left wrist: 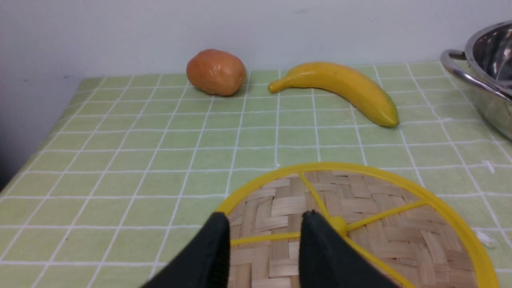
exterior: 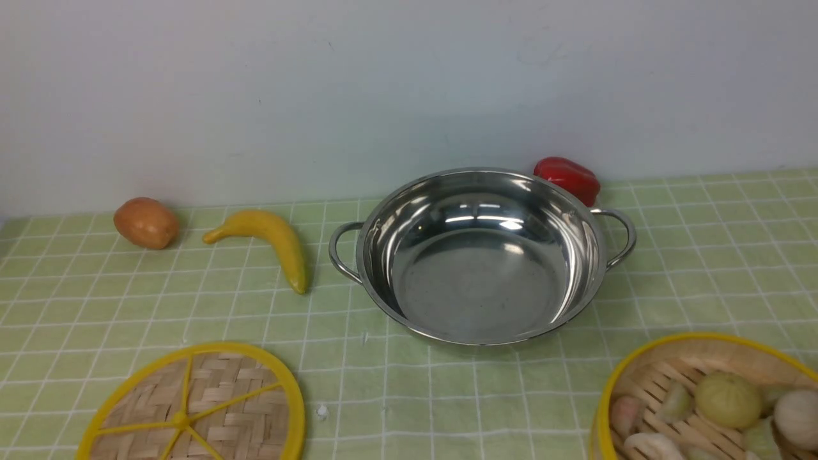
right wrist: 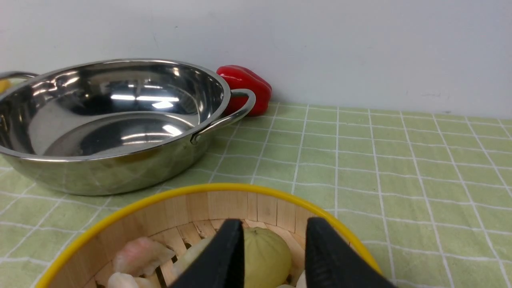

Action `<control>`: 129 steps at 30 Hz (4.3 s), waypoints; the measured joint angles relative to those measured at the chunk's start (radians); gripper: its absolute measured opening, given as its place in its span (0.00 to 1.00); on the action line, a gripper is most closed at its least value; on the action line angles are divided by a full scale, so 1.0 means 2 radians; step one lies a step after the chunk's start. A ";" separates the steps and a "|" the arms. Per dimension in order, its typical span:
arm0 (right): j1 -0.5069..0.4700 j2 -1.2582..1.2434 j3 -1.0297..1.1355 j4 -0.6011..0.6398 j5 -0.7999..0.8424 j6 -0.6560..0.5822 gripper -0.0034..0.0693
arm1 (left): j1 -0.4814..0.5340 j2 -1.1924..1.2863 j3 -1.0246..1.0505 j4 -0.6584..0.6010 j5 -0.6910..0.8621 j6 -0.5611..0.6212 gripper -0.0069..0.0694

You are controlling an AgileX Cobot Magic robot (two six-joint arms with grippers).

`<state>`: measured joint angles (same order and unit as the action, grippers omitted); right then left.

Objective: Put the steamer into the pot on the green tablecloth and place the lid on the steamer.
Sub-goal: 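Reach for and grasp the rim of the bamboo steamer holding the buns with the right gripper, then place the bamboo steamer basket of food into the steel pot with the right gripper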

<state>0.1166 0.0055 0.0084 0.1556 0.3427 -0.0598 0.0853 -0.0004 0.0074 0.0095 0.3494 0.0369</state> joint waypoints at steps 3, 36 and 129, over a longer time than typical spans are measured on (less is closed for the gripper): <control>0.000 0.000 0.000 0.008 -0.010 0.001 0.38 | 0.000 0.000 0.000 0.000 0.000 0.000 0.41; 0.000 0.126 -0.259 0.206 0.432 -0.071 0.38 | 0.000 0.000 0.000 0.000 0.000 0.000 0.41; 0.281 0.834 -0.743 -0.114 0.394 -0.221 0.13 | 0.000 0.000 0.000 0.000 0.000 0.001 0.41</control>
<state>0.6782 1.6727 -1.4781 -0.0714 1.1302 -0.5012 0.0853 -0.0004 0.0074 0.0095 0.3494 0.0380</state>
